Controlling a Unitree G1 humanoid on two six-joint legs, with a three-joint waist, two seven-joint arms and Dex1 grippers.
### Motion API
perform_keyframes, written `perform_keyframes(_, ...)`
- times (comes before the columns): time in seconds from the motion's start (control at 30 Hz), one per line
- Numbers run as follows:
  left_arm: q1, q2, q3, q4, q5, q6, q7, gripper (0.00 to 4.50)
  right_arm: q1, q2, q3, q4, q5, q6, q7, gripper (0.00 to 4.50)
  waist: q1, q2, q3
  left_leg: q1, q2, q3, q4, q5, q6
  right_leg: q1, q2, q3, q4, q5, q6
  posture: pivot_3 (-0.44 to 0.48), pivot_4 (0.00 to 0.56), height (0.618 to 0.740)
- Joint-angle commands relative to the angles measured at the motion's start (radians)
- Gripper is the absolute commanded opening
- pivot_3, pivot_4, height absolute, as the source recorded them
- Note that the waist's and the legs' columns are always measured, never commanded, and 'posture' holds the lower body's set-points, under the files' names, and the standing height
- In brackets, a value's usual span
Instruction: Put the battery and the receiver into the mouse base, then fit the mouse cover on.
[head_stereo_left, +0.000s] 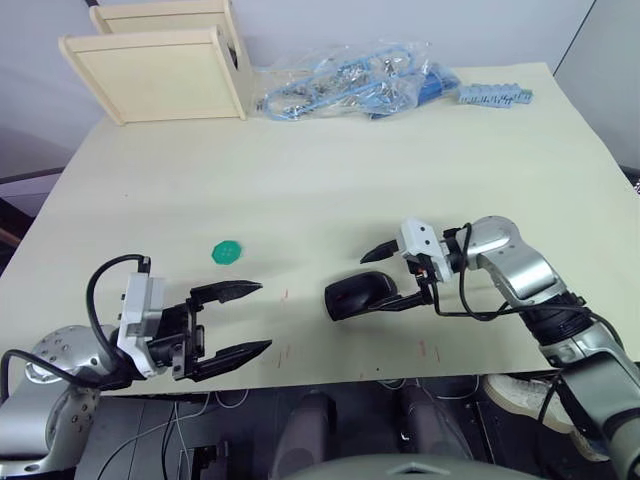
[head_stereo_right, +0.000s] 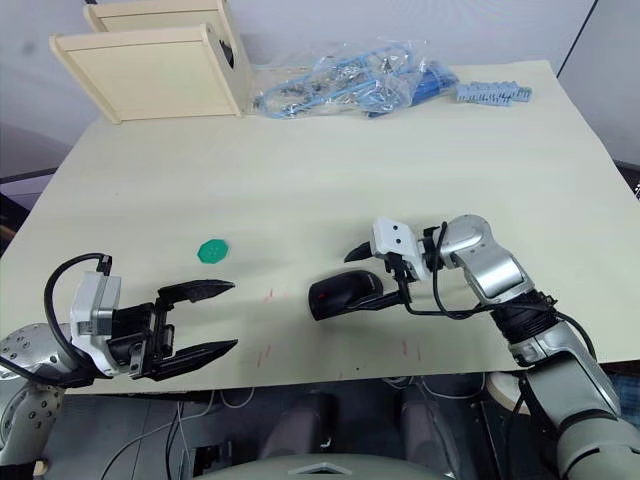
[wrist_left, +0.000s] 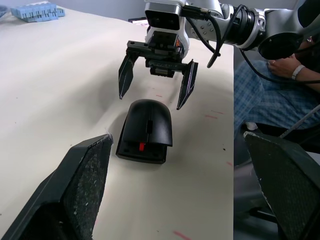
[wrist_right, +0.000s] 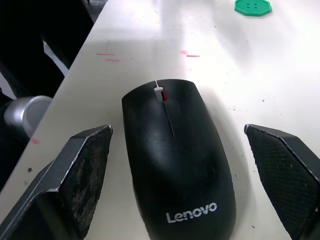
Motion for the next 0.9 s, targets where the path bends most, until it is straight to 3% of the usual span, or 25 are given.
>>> perform_keyframes(0.03, 0.007, 0.015, 0.022, -0.017, -0.007, -0.002, -0.006, 4.5, -0.023, 0.013, -0.014, 0.003, 0.006, -0.031, 0.028, 4.44, 0.0, 0.0, 0.0, 0.0, 0.0, 0.0, 0.0, 0.0, 0.0, 0.0, 0.0, 0.0, 0.0, 0.0, 0.0, 0.0, 0.15, 0.74)
perform_keyframes(0.9, 0.028, 0.027, 0.044, -0.031, -0.017, -0.003, -0.001, 4.5, -0.04, 0.056, -0.027, 0.107, -0.042, -0.108, 0.049, 4.44, 0.0, 0.0, 0.0, 0.0, 0.0, 0.0, 0.0, 0.0, 0.0, 0.0, 0.0, 0.0, 0.0, 0.0, 0.0, 0.0, 0.15, 0.74)
